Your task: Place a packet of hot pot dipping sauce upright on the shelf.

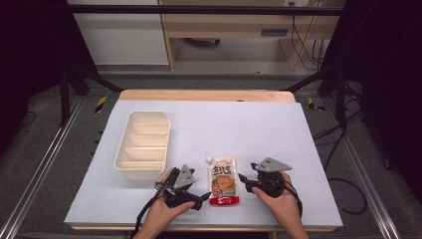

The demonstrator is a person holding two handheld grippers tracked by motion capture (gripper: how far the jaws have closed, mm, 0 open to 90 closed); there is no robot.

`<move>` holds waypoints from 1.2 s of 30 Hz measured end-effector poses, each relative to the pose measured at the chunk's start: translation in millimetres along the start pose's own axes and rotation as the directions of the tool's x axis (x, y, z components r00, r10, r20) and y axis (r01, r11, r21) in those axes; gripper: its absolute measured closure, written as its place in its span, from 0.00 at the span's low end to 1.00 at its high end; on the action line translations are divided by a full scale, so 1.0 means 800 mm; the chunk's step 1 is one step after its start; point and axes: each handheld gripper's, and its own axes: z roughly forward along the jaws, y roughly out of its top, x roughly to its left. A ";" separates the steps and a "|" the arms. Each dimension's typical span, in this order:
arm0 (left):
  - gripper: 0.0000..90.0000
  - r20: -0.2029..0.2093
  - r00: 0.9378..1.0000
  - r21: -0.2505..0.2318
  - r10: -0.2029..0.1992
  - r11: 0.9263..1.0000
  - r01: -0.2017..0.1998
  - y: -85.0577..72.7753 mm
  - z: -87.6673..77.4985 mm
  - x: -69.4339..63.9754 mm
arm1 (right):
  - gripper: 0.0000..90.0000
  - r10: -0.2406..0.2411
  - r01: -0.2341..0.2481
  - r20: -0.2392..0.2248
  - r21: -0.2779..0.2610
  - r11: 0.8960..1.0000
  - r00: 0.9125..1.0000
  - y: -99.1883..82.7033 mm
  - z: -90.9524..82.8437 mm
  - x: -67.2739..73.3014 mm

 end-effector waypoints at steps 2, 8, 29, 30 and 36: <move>0.06 0.001 1.000 0.001 0.002 1.000 -0.002 0.000 0.000 0.000 | 0.44 -0.009 0.009 -0.015 0.021 1.000 1.000 0.009 0.003 -0.001; 0.06 -0.003 1.000 0.002 0.004 1.000 -0.004 0.000 0.000 -0.002 | 0.45 -0.056 0.060 -0.052 0.082 0.995 0.997 0.041 0.014 -0.004; 0.06 -0.003 1.000 0.017 0.015 1.000 -0.015 0.001 0.003 -0.008 | 0.53 -0.032 0.058 -0.128 0.200 0.978 0.991 0.080 0.068 -0.014; 0.06 -0.003 1.000 0.020 0.015 1.000 -0.015 0.001 0.003 -0.007 | 0.54 -0.029 0.055 -0.128 0.199 0.978 0.991 0.080 0.069 -0.014; 0.06 -0.005 1.000 0.021 0.013 1.000 -0.013 0.001 0.003 -0.007 | 0.56 -0.006 0.033 -0.127 0.215 0.976 0.992 0.077 0.075 -0.014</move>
